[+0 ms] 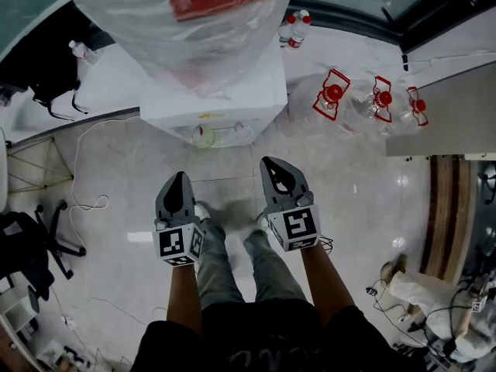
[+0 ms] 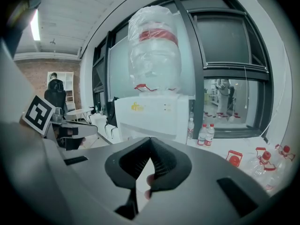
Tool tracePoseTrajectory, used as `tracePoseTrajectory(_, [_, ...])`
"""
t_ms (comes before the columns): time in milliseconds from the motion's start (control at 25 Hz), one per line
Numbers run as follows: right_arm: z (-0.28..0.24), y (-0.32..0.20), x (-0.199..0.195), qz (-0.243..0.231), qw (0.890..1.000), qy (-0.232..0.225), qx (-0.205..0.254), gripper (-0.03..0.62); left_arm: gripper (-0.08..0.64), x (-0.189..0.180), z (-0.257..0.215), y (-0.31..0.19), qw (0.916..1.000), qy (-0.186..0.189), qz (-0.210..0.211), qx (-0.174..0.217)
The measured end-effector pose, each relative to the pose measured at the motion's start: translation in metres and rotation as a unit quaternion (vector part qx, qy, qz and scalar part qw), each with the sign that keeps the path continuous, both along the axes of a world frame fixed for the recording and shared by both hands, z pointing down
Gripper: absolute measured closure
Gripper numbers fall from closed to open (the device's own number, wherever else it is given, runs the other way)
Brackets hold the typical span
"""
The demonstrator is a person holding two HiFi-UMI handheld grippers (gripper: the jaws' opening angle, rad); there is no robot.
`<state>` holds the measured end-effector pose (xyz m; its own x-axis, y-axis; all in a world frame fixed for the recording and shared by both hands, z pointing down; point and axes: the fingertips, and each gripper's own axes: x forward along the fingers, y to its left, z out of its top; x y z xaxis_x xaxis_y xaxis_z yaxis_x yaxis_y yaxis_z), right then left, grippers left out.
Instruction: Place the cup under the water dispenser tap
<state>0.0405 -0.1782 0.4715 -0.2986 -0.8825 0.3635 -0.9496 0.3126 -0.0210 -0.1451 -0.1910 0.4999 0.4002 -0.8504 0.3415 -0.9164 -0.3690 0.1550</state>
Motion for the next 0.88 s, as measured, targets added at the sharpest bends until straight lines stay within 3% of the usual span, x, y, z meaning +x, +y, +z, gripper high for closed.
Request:
tracePoseTrajectory(400, [-0.063,-0.005,-0.001,0.017,1.0,-0.014,0.018,0.578,0.545,-0.01,-0.064,-0.002,1.0,0.0,-0.002,0.007])
tracePoseTrajectory(520, [-0.077,-0.003,0.002,0.018,1.0,-0.011,0.005,0.578,0.545,-0.005,-0.082,-0.006,0.9999,-0.001,0.006,0.014])
tracePoseTrajectory(880, [-0.135,-0.004,0.022,0.032,0.999,-0.021,0.022,0.578,0.545,0.012,-0.14,-0.008,0.9989,0.009,0.016,0.042])
